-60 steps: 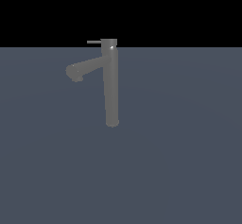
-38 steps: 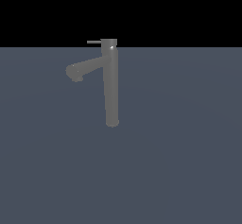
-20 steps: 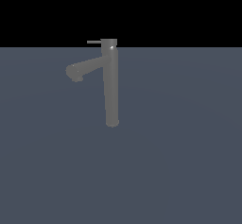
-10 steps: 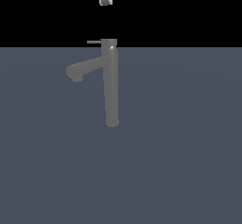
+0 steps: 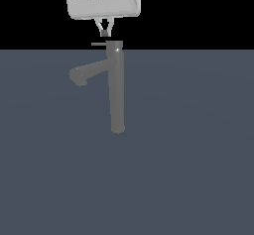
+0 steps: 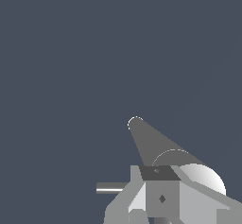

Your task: Turn on the faucet by rotating a designated handle.

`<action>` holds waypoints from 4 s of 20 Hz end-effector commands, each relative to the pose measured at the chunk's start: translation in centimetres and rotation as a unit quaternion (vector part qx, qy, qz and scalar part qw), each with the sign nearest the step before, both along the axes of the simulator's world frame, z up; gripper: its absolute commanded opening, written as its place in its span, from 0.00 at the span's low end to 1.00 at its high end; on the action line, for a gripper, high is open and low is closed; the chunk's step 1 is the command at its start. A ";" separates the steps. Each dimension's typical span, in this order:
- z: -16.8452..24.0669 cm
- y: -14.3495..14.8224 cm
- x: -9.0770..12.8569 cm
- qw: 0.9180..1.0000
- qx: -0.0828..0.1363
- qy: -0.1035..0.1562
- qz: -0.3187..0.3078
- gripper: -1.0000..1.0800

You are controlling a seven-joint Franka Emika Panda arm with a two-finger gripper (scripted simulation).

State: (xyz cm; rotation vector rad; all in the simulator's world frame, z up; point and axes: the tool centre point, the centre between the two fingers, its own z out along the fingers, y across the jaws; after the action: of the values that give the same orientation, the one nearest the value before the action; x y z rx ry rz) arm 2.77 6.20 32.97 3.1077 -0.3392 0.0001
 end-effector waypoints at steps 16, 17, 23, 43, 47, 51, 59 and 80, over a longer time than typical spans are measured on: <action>-2.9 1.5 1.5 1.000 0.008 -0.001 -0.008 0.00; -2.9 1.7 1.2 1.000 0.008 -0.001 -0.008 0.00; -2.9 2.7 -0.7 1.000 0.008 -0.001 -0.008 0.00; -2.9 2.2 -5.7 1.000 0.008 -0.002 -0.010 0.00; -2.9 2.1 -6.7 1.000 0.008 -0.001 -0.009 0.00; -2.9 0.5 -6.2 1.000 0.009 -0.007 -0.015 0.00; -2.9 -1.7 -8.5 1.000 0.008 -0.002 -0.010 0.00; -2.8 -5.5 -6.3 1.000 0.009 0.001 0.009 0.00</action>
State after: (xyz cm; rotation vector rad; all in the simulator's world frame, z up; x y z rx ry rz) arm -4.65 2.02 30.18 3.1308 -0.2893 -0.0258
